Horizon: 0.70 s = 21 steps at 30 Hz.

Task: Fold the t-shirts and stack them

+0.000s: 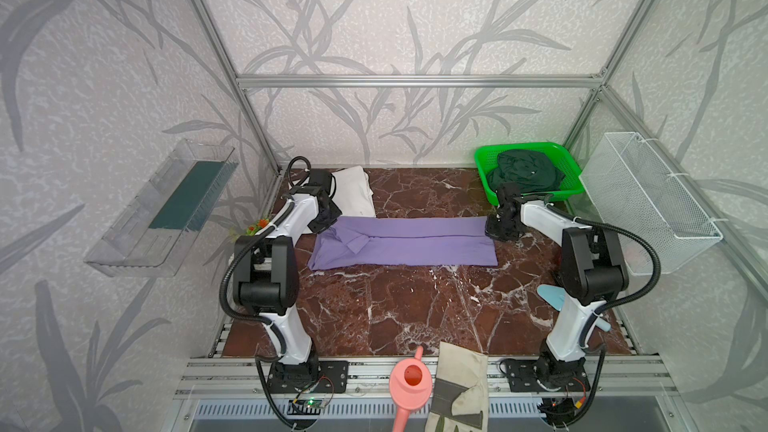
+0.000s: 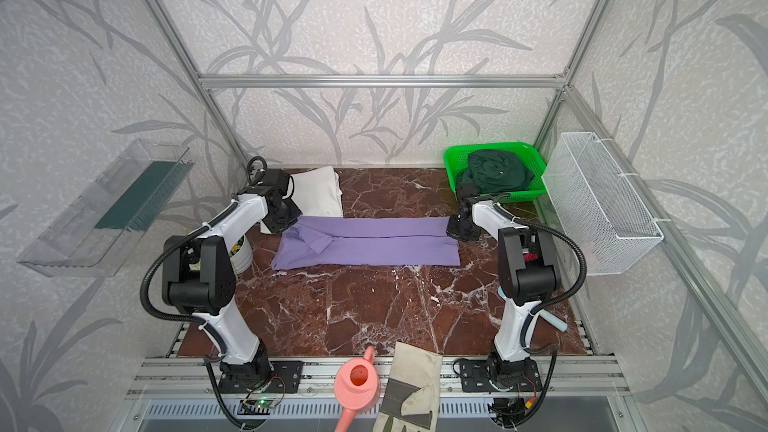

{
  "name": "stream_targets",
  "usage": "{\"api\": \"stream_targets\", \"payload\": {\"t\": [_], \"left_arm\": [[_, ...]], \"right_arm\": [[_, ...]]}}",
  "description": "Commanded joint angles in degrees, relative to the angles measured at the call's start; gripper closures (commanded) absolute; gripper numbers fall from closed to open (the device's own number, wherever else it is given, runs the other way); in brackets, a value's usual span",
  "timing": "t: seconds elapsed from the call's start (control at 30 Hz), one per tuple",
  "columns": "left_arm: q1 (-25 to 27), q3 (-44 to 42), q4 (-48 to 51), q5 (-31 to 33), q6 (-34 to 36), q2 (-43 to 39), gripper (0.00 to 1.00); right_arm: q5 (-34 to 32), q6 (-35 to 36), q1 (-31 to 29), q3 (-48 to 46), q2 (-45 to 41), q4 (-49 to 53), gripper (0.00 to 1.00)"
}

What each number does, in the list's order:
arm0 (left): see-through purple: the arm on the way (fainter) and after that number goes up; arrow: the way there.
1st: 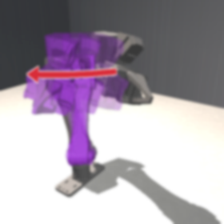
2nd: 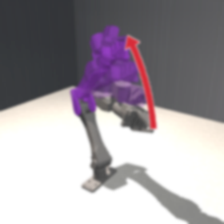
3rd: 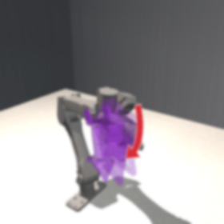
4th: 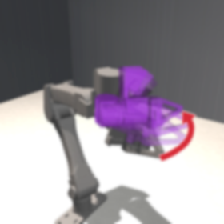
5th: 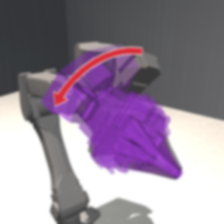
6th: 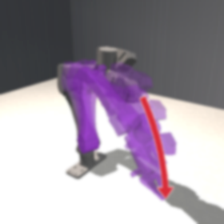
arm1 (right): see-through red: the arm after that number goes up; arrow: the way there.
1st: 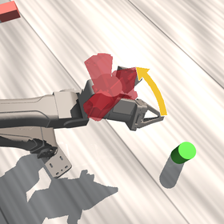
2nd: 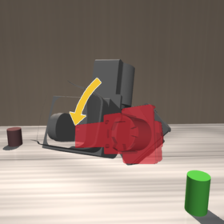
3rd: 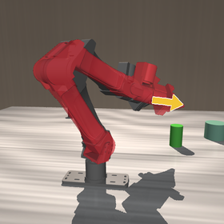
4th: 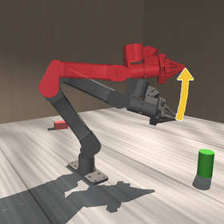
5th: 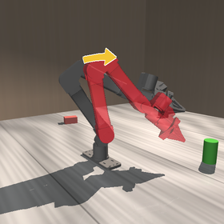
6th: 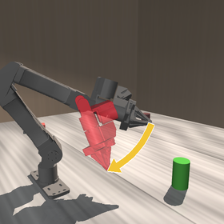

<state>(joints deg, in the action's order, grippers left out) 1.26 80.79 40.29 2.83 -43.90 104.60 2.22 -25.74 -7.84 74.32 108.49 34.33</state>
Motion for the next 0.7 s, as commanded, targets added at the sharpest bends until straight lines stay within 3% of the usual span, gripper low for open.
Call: {"api": "stream_targets", "payload": {"t": [0.0, 0.1, 0.2, 0.37, 0.67], "left_arm": [[-0.42, 2.43, -1.05, -0.72, 2.84, -0.3, 0.6], [0.01, 1.4, -1.73, -0.03, 4.96, -2.36, 0.54], [1.02, -2.76, -2.76, -3.13, 6.01, -5.49, 0.53], [6.14, -11.41, -3.41, -8.58, 4.92, -9.73, 0.53], [12.01, -16.31, -4.17, -8.12, 0.93, -7.45, 0.51]], "right_arm": [[0.67, 1.8, 0.32, 1.25, -1.37, -1.58, 0.73], [0.36, 2.51, -0.1, -1.11, -5.33, -2.32, 0.65], [0.26, 2.62, -1.59, -4.65, -9.57, -2.86, 0.65], [5.48, 0.83, -4.77, -10.07, -12.16, -5.1, 0.65], [3.48, 0.06, -8.51, -12.1, -13.55, -3.34, 0.65]]}}
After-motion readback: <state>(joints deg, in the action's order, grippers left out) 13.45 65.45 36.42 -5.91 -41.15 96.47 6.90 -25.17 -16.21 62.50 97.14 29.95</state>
